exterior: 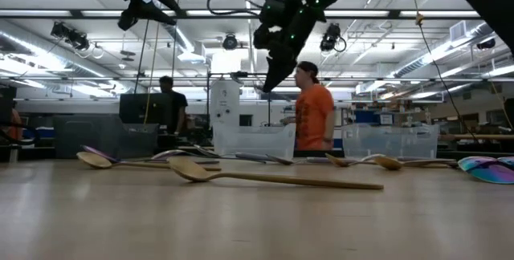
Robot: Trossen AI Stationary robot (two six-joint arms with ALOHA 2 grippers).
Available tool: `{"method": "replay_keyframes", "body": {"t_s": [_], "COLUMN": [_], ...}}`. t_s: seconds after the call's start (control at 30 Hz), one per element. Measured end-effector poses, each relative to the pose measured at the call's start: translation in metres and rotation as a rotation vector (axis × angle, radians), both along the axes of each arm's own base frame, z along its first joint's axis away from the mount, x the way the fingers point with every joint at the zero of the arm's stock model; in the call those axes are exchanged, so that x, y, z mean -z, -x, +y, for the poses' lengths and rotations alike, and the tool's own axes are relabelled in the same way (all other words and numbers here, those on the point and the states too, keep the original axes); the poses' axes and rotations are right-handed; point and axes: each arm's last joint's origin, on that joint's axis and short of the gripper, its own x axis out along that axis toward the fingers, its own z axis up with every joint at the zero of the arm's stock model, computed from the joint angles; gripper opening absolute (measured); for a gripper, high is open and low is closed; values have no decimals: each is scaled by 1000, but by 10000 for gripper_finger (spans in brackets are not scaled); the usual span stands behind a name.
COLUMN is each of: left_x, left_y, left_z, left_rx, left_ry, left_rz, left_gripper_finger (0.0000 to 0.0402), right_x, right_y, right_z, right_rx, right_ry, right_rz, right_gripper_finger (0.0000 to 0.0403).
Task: Sort silverware by color (type)
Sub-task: Put the purple spoon into the left transparent bin
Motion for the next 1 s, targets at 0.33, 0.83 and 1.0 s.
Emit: {"method": "replay_keyframes", "body": {"t_s": [0.33,0.83,1.0], "left_x": [0,0,0], "left_y": [0,1,1], "left_z": [1,2,2], "left_rx": [-44,-56,-55], "left_ry": [-27,-23,-22], "left_rz": [11,10,9], "left_gripper_finger": [148,148,148], "right_x": [18,67,77], "right_y": [-9,0,7], "right_z": [-35,-57,-59], "right_rx": [32,88,118], "right_ry": [-25,-167,-210], "right_rz": [-133,10,86], "right_gripper_finger": [64,64,64]}}
